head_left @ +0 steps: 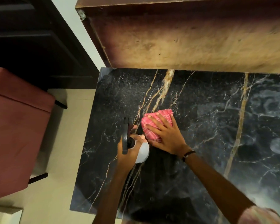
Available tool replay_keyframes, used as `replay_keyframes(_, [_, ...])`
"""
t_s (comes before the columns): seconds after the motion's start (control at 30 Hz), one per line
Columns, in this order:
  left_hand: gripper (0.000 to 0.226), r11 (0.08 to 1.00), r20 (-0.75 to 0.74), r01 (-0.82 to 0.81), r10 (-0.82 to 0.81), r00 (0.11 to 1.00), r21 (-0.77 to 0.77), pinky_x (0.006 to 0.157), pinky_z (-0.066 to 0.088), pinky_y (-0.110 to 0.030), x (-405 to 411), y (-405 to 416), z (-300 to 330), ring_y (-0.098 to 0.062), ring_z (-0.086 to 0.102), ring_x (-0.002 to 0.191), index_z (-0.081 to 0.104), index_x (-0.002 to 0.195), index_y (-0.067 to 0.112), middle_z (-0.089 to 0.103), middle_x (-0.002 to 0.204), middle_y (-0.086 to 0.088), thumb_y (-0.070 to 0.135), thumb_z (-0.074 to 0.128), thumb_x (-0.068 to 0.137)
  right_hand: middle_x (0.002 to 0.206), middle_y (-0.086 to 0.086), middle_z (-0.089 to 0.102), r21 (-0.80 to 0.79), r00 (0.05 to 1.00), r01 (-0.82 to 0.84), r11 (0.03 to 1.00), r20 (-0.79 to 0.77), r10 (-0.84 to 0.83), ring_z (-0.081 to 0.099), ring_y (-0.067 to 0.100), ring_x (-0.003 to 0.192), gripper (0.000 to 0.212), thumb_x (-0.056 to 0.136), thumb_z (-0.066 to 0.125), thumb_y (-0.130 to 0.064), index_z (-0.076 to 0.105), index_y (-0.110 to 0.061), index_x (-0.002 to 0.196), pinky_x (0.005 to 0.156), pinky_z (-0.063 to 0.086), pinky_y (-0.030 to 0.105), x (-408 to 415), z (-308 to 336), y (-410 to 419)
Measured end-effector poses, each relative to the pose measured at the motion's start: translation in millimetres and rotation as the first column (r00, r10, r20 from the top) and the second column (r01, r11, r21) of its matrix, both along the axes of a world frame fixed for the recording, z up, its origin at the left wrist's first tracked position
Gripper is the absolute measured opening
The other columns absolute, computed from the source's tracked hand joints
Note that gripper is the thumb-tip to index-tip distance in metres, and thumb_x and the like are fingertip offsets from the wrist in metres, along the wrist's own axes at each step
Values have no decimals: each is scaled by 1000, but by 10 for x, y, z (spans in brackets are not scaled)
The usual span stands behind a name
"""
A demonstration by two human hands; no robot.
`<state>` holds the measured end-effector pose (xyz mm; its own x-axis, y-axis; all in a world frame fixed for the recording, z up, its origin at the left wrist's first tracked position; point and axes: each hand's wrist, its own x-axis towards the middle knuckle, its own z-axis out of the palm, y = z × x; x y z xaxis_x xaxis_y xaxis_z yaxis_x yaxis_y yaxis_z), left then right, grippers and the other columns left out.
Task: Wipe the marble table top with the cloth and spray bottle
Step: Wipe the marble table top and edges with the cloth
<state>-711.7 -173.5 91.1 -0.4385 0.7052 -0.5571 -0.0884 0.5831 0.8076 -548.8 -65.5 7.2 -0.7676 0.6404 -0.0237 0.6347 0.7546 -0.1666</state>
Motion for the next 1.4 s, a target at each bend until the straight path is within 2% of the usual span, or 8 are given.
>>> replay_keyframes(0.17, [35, 964, -249, 134, -74, 966, 231, 84, 45, -6, -49, 78, 168, 5, 60, 105, 57, 123, 1, 67, 112, 16, 7, 61, 88, 157, 5, 28, -25, 977, 211, 977, 21, -211, 17, 32, 146, 71, 89, 18, -74, 37, -34, 144, 109, 14, 72, 296, 24, 261])
replay_keyframes(0.27, [23, 964, -231, 116, -60, 971, 238, 82, 46, -19, -74, 9, 187, 0, 64, 79, 64, 111, 10, 69, 106, 25, 5, 61, 88, 156, 4, 28, -45, 938, 346, 937, 37, -345, 21, 35, 144, 70, 87, 28, -72, 37, -34, 145, 108, 4, 70, -164, 49, 368])
replay_keyframes(0.4, [26, 994, -125, -68, 80, 989, 91, 77, 40, -16, -80, -203, 240, 11, 59, 57, 58, 62, 19, 63, 50, 14, 13, 66, 86, 156, 7, 30, -42, 990, 142, 989, 17, -142, 19, 38, 144, 70, 89, 23, -68, 38, -29, 145, 105, 14, 76, -687, 32, 83])
replay_keyframes(0.57, [35, 996, -131, 45, -34, 991, 78, 64, 41, -1, -94, -416, 254, 2, 57, 53, 47, 55, 11, 51, 50, 0, 9, 65, 86, 155, 2, 32, -17, 990, -132, 991, -55, 131, 22, 32, 144, 63, 89, 35, -67, 39, -34, 142, 111, 10, 69, -312, 32, -539])
replay_keyframes(0.87, [22, 984, -66, 147, -141, 988, 97, 52, 41, -1, -232, -673, 422, 2, 52, 44, 58, 69, 15, 48, 48, 2, 3, 63, 86, 158, 4, 25, -95, 962, 269, 958, 75, -263, 17, 35, 145, 69, 86, 29, -70, 36, -35, 145, 107, 4, 73, -212, 97, -20])
replay_keyframes(1.07, [10, 967, -147, 215, -195, 970, 138, 56, 44, -11, -417, -789, 358, -2, 51, 43, 63, 90, -8, 56, 44, 6, -2, 66, 82, 157, 5, 29, -65, 1000, 6, 998, 26, -5, 17, 35, 146, 65, 92, 25, -65, 33, -31, 146, 108, 6, 73, -770, 112, -740])
replay_keyframes(1.23, [20, 981, -44, 156, -152, 987, 112, 51, 42, -15, -538, -889, 376, -3, 42, 39, 68, 100, 5, 55, 44, 6, -5, 64, 83, 159, 1, 21, -24, 997, -45, 999, 63, 47, 15, 32, 147, 67, 91, 25, -69, 24, -37, 149, 109, 12, 71, 6, 78, -1221])
replay_keyframes(1.4, [28, 976, -19, 162, -161, 987, 144, 55, 51, -26, -631, -1018, 342, -28, 56, 59, 65, 110, -4, 56, 88, -44, -8, 63, 82, 159, 2, 20, -68, 954, 292, 954, 87, -286, 13, 30, 147, 69, 88, 29, -70, 23, -37, 149, 107, 15, 73, -11, 127, -896])
